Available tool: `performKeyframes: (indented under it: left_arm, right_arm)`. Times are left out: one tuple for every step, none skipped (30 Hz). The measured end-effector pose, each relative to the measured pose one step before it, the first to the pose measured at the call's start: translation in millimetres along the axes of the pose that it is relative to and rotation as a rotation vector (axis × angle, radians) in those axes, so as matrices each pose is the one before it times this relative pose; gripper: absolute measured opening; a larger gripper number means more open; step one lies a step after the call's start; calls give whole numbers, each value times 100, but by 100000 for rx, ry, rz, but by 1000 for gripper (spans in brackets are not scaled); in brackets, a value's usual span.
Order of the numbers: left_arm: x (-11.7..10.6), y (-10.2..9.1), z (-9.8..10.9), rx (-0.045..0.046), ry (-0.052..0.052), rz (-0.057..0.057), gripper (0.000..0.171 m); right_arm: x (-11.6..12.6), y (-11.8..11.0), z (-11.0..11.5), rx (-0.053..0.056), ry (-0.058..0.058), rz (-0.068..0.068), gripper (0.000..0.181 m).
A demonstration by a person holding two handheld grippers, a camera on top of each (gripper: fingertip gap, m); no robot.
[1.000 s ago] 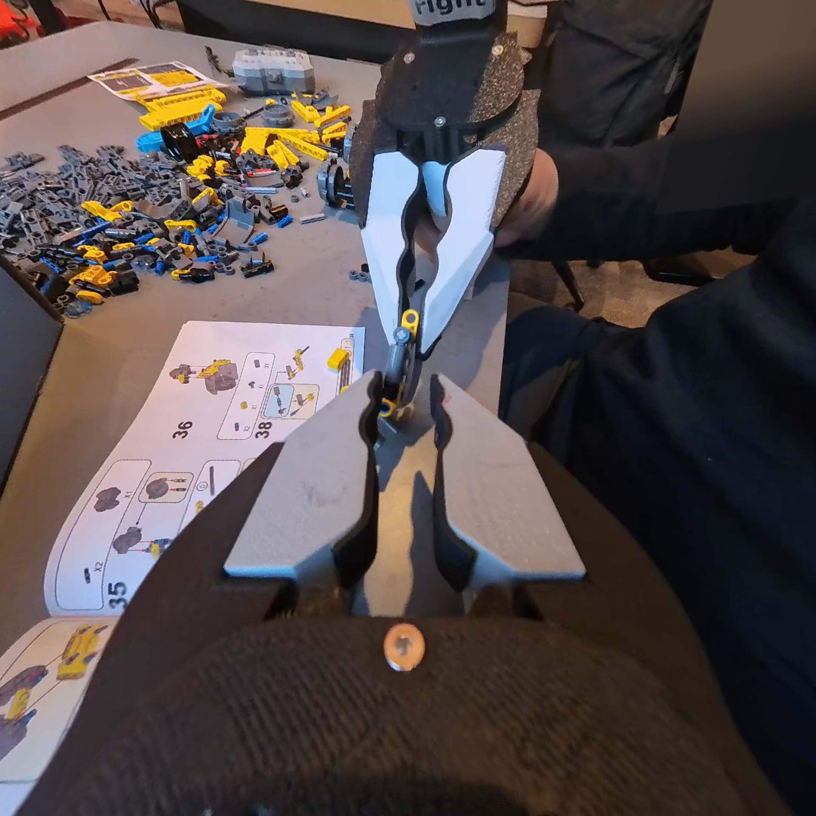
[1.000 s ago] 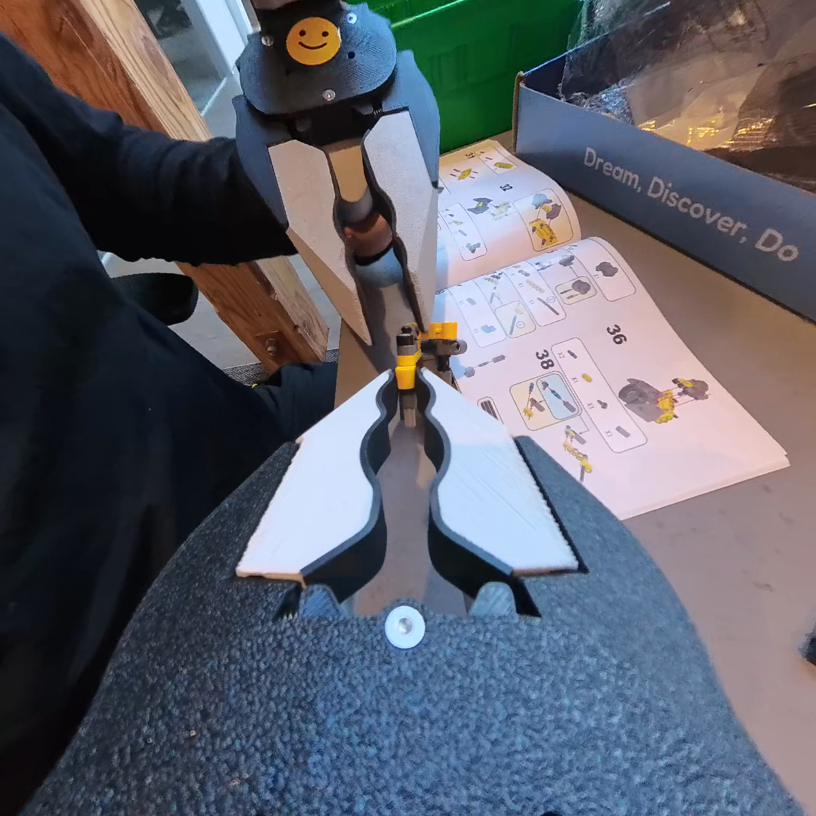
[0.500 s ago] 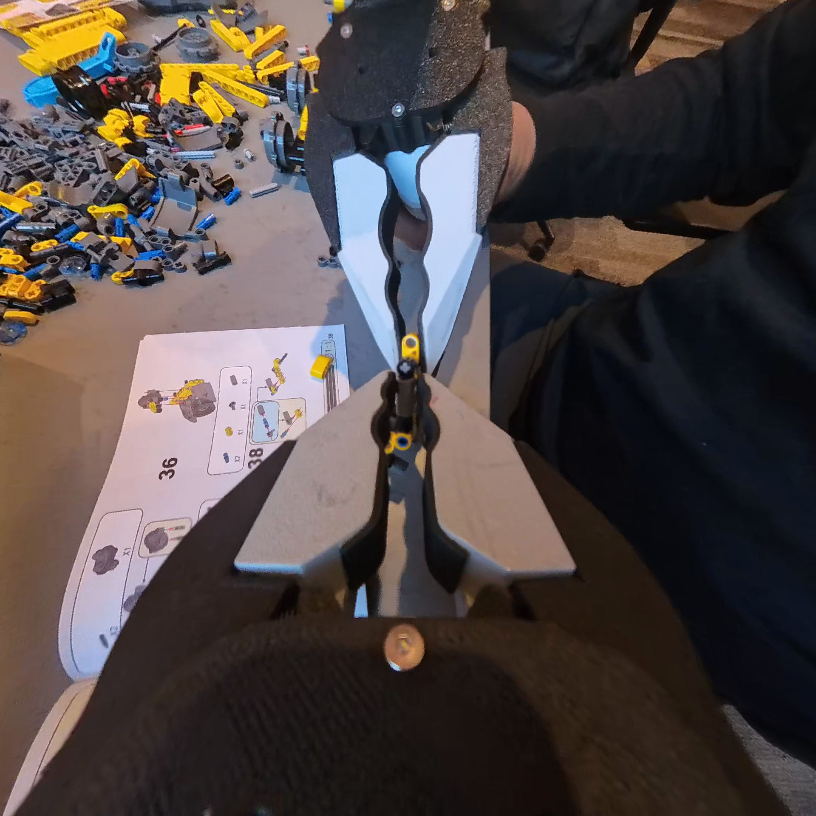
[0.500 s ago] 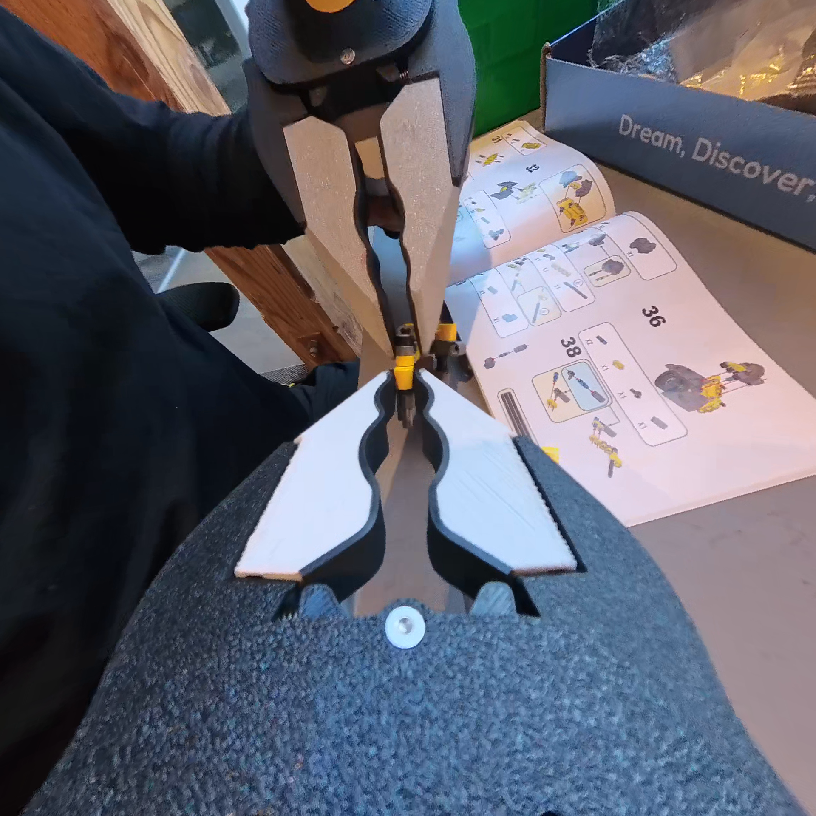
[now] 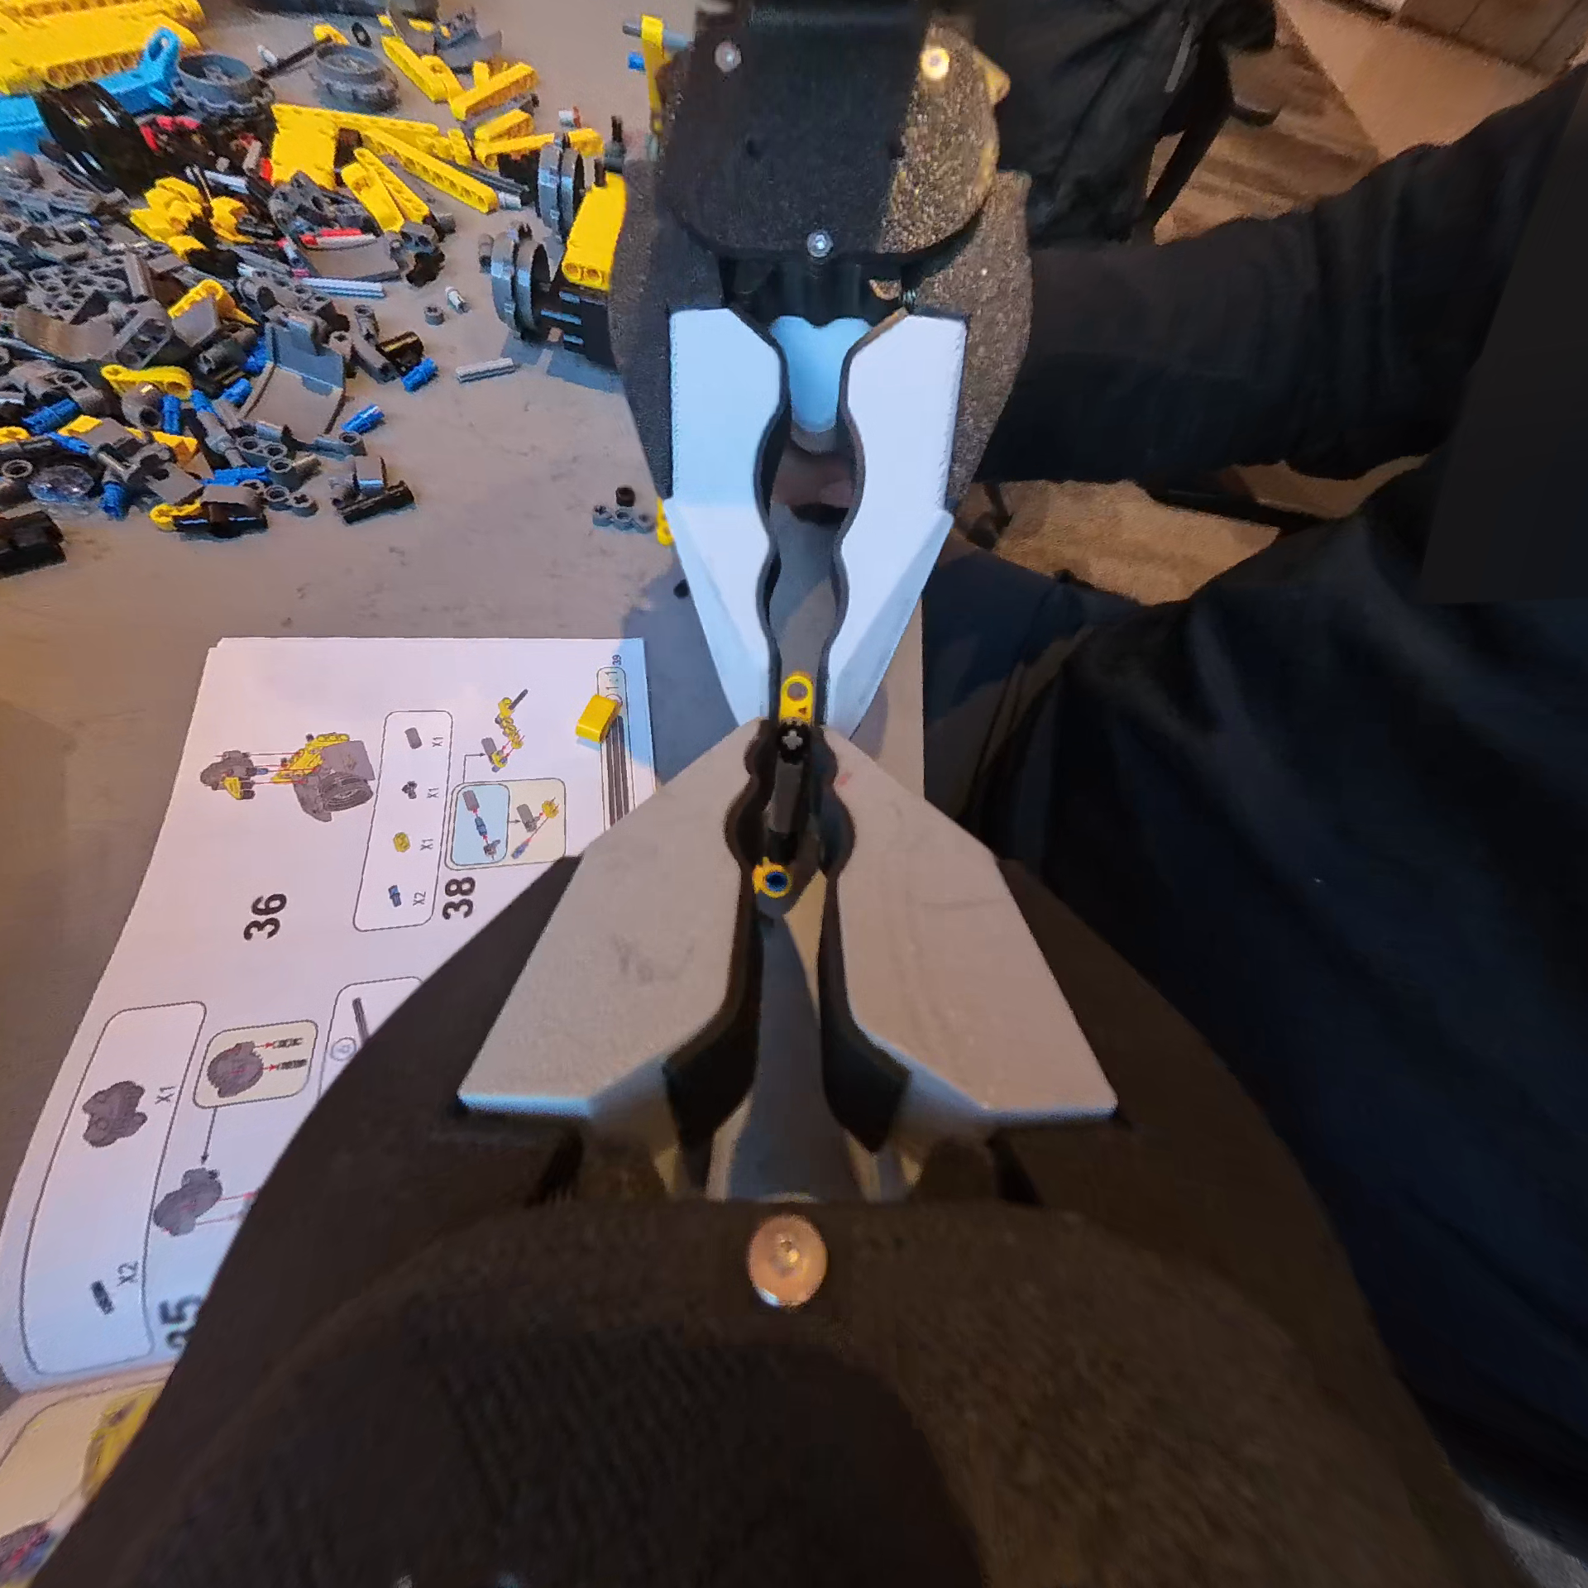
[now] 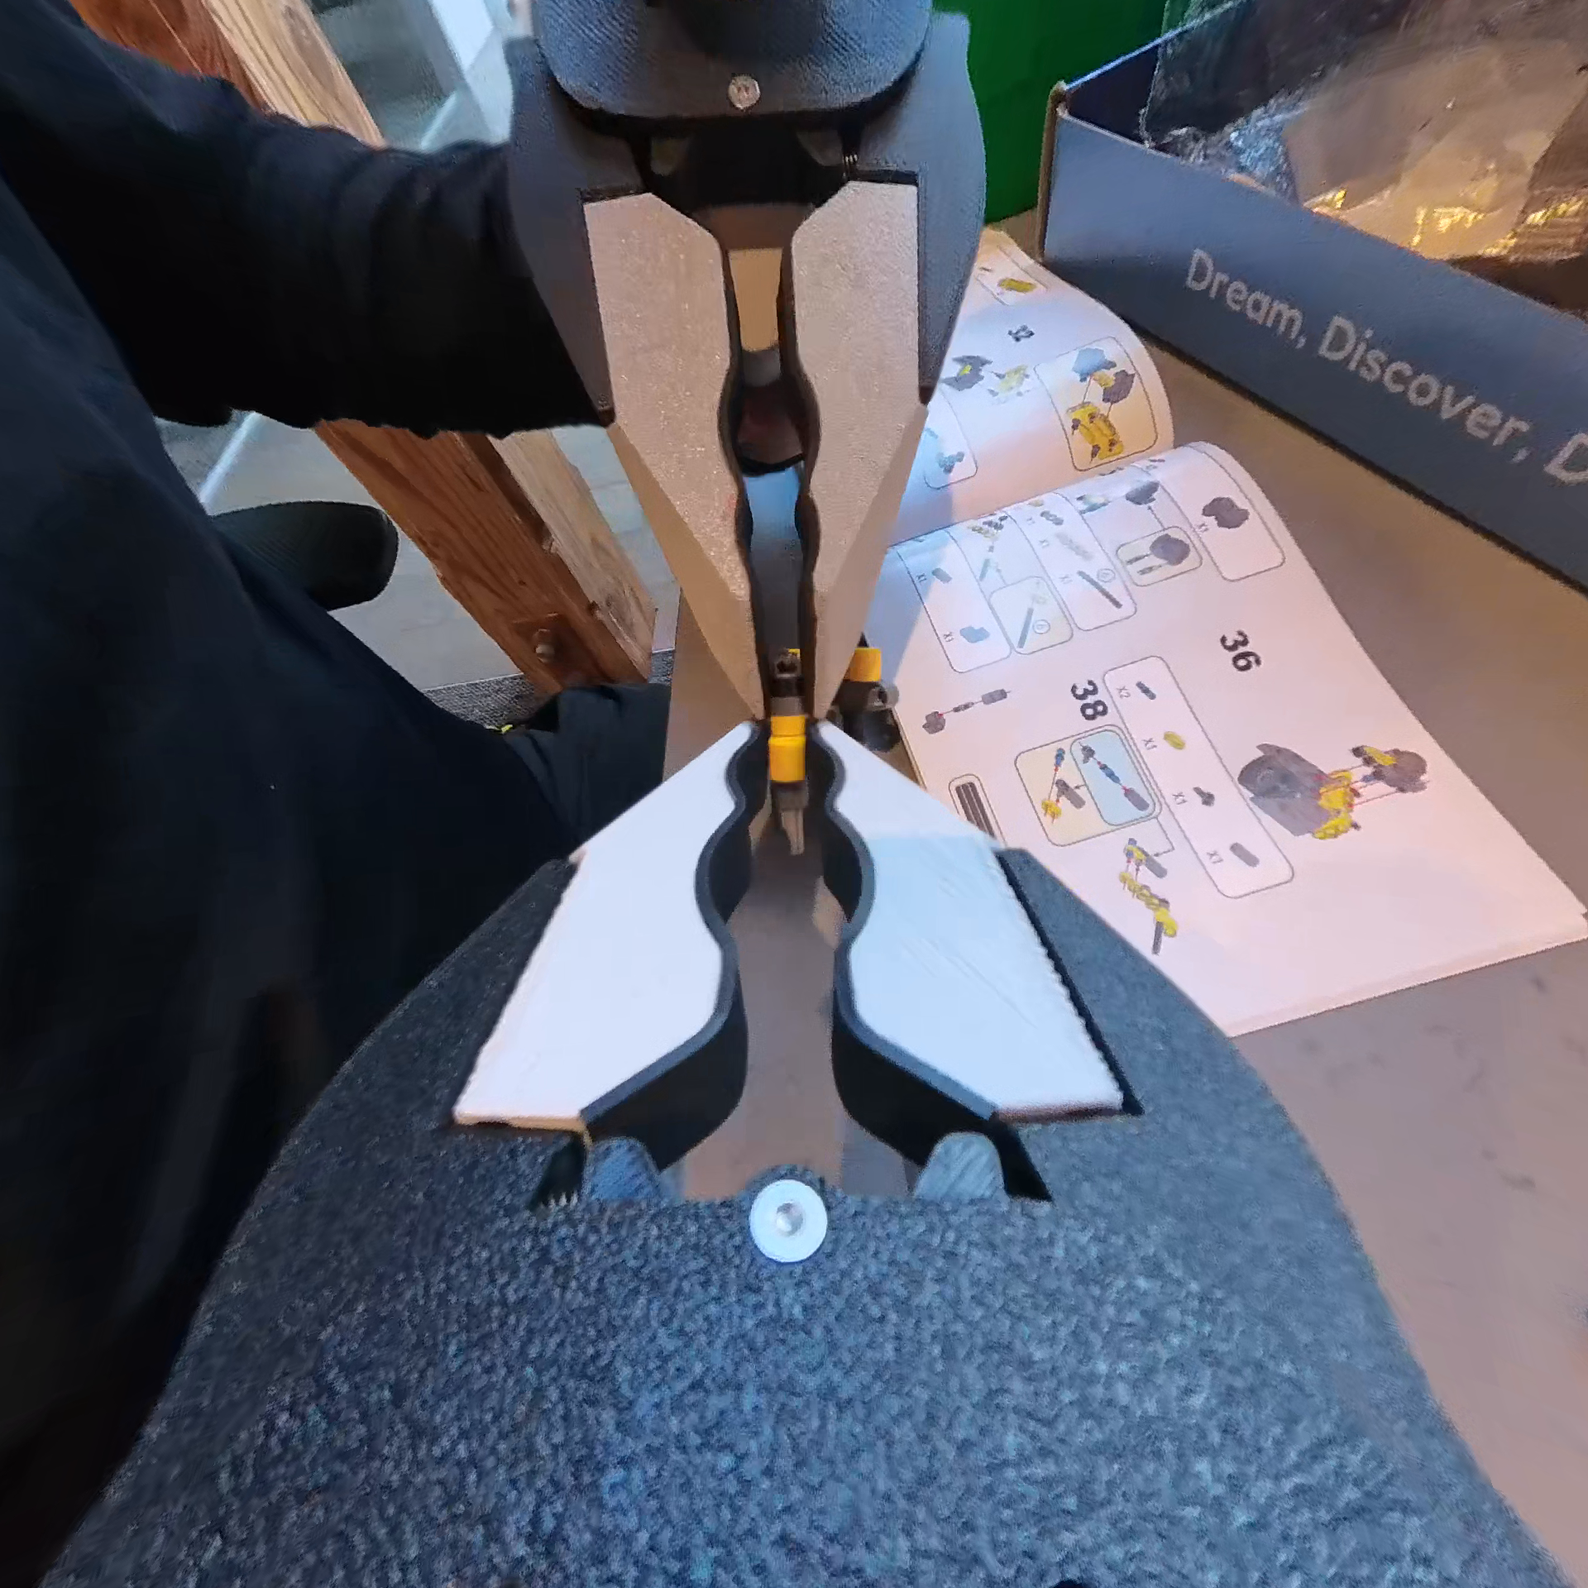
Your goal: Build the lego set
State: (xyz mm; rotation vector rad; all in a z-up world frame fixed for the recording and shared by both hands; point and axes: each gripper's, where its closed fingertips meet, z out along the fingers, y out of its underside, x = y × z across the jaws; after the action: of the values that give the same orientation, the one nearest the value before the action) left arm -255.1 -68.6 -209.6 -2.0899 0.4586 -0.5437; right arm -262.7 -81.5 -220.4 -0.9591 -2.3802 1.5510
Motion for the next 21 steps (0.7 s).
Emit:
performKeyframes:
  left_arm:
    - [-66,-217,-198,2552,39,-1465,5]
    - [-115,-34,-151,1008,-365,-1323,5]
    - [-98,171,-50,-309,-784,243,5]
    - [-151,173,-44,-58,-1488,1427,5]
    - [32,57,-83,516,-183,924,5]
    - [154,-5,-36,527,650,-504,5]
    - [176,-71,-20,891,449,-313,5]
    - [128,-64,-21,808,-153,480,5]
    - [-4,17,-40,175,-894,643,5]
    - [-59,27,-23,525,-804,57,5]
    - [-4,-82,-94,1547,150,-579,5]
    - [-26,-28,-101,1142,209,-851,5]
    - [-38,58,-41,488,-115,-427,5]
    - [27,47,15,369,24,-164,5]
    - [-16,53,-34,153,-82,-162,5]
    - [-416,-301,-553,2556,-2222,-574,6]
    - [-808,-1550,-2010,10510,-1888,-3315,5]
    - [-770,-1500,-2295,8020,-566,-3551,4]
    - [-679,-119,-998,-912,-3930,2693,5]
    - [-217,1113,519,-8145,-3324,4923,5]
    - [758,714,1234,-5935,1811,3825,6]
  right_arm:
    - [77,-238,-90,972,1480,-1675,7]
    - [86,-95,7,-57,2374,-2614,6]
    - [136,94,130,-1664,3066,-2254,6]
    - [165,98,141,-1308,2912,-1664,6]
    - [-35,0,74,224,411,425,6]
    - [-192,-50,-8,1201,-1675,1851,6]
    - [-185,-52,-78,1753,-1654,933,7]
    - [-127,-71,-65,1397,-508,232,6]
    - [1,-7,15,481,1036,-488,6]
    - [67,8,26,-51,1442,-775,6]
    - [35,-91,-1,466,806,-419,6]
    - [29,-81,30,587,136,355,6]
    - [12,12,37,453,-206,618,6]
    - [-34,24,30,622,-334,523,6]
    - [35,100,38,330,357,515,6]
    - [758,760,-151,-3349,4465,296,6]
    - [946,574,-770,-56,4038,829,6]
    - [313,-21,-1122,3452,-2074,5371,6]
    - [-398,-1143,-948,8031,-4913,4822,6]
    - [-552,-1128,-168,4023,-3288,1080,7]
    - [93,-373,509,-2520,1805,-3124,7]
